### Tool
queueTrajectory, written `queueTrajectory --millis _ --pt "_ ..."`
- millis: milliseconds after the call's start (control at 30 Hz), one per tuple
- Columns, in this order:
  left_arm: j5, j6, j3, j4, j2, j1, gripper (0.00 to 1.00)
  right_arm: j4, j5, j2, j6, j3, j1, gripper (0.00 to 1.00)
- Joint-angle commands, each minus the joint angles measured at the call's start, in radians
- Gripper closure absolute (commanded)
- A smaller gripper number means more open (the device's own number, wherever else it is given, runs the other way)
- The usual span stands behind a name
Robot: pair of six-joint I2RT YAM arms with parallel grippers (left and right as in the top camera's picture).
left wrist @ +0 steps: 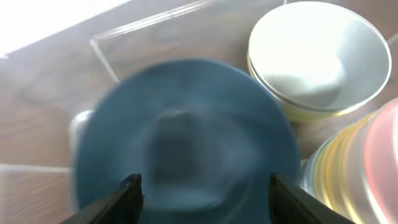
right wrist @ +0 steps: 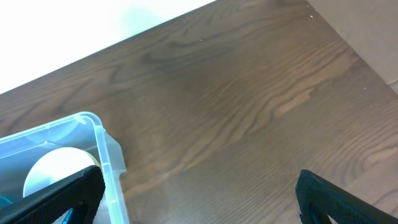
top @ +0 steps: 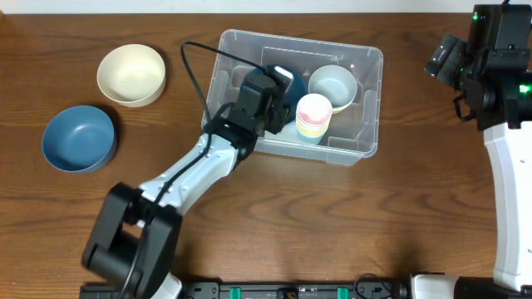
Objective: Pack container
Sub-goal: 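Carry the dark-blue bowl into the bin, set it left of the cups, then move the left gripper back toward the cream bowl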
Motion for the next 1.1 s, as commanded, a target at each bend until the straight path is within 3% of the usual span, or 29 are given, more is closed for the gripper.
queueTrajectory --millis 0,267,467,767,1067 --pt "-0.066 0.01 0.008 -0.055 -0.061 0.016 0.36 0.001 0.007 0.003 0.011 0.006 -0.004 0.01" --pt "-0.072 -0.003 0.007 -0.286 -0.088 0.043 0.39 0.001 0.007 0.003 0.012 0.006 -0.004 0.01" --pt "-0.077 -0.08 0.007 -0.387 -0.088 0.076 0.42 0.001 0.007 0.003 0.011 0.006 -0.004 0.01" --pt "-0.081 -0.13 0.008 -0.426 -0.089 0.089 0.46 0.001 0.007 0.003 0.012 0.006 -0.004 0.01" --pt "-0.098 -0.106 0.099 -0.377 -0.144 0.083 0.36 0.001 0.007 0.003 0.012 0.006 -0.004 0.01"
